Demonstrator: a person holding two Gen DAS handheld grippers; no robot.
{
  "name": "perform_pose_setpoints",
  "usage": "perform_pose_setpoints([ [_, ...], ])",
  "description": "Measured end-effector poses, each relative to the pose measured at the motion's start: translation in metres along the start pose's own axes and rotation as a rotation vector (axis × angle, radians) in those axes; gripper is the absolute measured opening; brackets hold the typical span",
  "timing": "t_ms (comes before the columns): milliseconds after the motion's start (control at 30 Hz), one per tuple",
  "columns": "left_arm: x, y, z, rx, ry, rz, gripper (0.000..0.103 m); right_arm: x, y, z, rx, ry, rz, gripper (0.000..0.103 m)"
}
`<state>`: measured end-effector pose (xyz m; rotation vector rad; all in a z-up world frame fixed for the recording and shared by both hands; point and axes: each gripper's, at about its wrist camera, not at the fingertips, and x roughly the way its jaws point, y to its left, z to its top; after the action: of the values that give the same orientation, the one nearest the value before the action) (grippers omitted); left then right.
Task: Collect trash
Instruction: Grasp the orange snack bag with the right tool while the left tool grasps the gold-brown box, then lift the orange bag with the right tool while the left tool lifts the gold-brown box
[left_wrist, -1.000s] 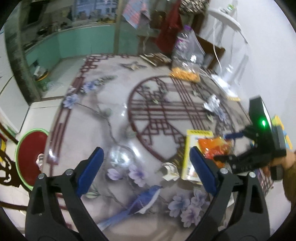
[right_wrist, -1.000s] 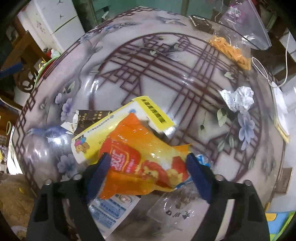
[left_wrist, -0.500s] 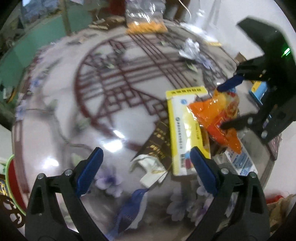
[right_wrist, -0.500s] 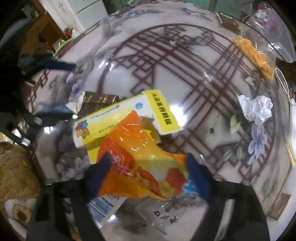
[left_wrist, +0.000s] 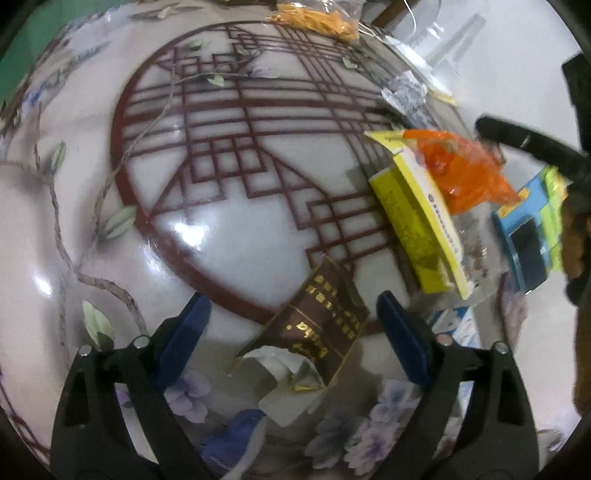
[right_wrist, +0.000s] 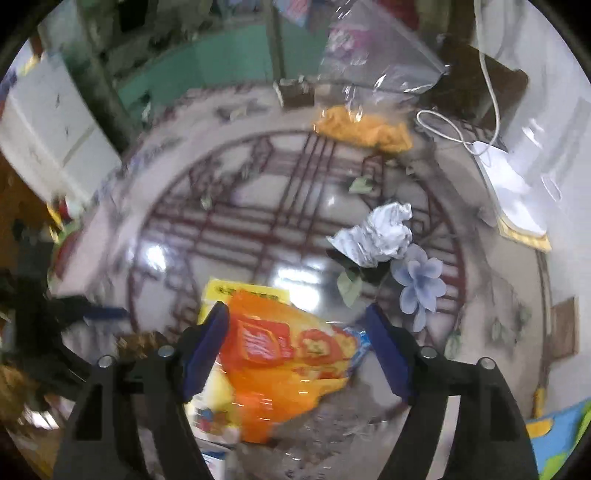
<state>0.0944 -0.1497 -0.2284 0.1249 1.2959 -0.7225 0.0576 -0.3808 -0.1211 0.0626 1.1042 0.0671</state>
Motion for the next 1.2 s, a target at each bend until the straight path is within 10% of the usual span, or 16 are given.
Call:
perform_pose_setpoints([
  [233, -0.011, -0.007, 0.002, -0.001, -0.053, 0.012, 0.02, 0.001, 0.004, -0.006, 0.031, 0.042, 0.005, 0.082],
  [633, -0.148, -0.005, 0.005, -0.138, -0.468, 0.258, 0.013, -0.001, 0.05, -0.051, 0.118, 0.08, 0.091, 0.076],
  [800, -0.19, 0.0, -0.005, -0.207, -0.546, 0.31, 0.007, 0.031, 0.062, -0.057, 0.108, 0.114, -0.021, 0.076],
  [1000, -0.219, 0.006, -0.03, -0.249, -0.593, 0.336, 0.005, 0.05, 0.071, -0.061, 0.077, 0.146, -0.024, 0.047],
  [1067, -0.222, 0.01, -0.038, -0.257, -0.588, 0.339, 0.005, 0.039, 0.077, -0.06, 0.071, 0.114, 0.005, 0.022],
  [1133, -0.219, 0.016, -0.045, -0.271, -0.57, 0.336, 0.013, 0.027, 0.082, -0.058, 0.058, 0.084, 0.029, 0.018],
  [1200, -0.21, 0.023, -0.048, -0.279, -0.551, 0.336, 0.047, 0.019, 0.088, -0.056, 0.044, 0.063, 0.047, 0.017],
])
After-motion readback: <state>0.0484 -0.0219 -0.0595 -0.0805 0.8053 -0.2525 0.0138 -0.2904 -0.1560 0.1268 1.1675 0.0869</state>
